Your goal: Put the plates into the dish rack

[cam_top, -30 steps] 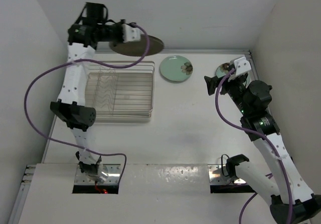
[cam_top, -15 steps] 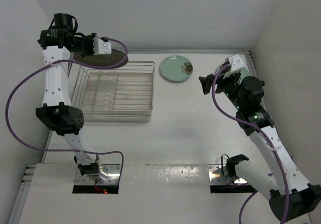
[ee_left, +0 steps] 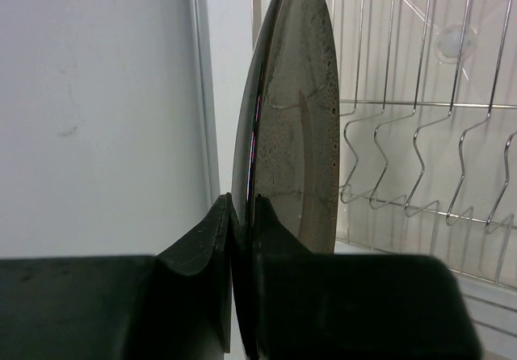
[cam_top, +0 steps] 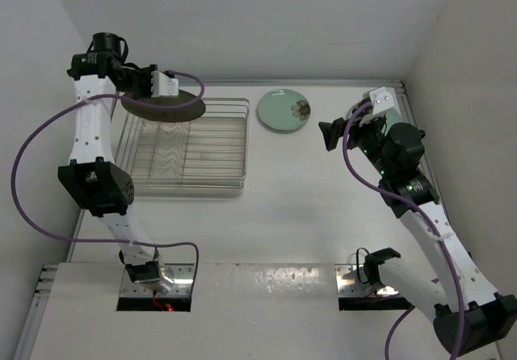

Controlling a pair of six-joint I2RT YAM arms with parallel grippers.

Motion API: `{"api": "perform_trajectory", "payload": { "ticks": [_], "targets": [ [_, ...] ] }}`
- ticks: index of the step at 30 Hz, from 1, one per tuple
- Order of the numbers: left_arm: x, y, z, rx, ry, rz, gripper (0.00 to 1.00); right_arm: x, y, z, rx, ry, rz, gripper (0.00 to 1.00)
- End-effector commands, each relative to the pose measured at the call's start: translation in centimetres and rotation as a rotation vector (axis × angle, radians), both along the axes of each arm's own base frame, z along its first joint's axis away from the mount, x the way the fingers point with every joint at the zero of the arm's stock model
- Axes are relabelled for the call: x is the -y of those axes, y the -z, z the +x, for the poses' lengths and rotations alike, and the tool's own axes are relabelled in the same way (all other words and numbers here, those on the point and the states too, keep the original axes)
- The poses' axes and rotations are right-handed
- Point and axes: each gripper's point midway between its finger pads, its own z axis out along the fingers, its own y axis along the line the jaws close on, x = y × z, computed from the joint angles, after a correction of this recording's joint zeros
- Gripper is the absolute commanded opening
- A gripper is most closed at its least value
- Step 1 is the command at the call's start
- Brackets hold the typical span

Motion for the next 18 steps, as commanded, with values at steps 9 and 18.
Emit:
{"api": "perform_trajectory", "payload": {
  "ticks": [9,18],
  "targets": [
    [0.0,-6.1,3.1,0.332,0.107,0.047,0.00,-0.5,-1.5,0.1,0.038,-0.019,0.051,0.99],
    [-0.6,-2.1,4.3,0.276,0.114,0.048,0.00,-0.8,-1.8,0.3,0.034,-0.028,0.072,0.99]
  ]
}}
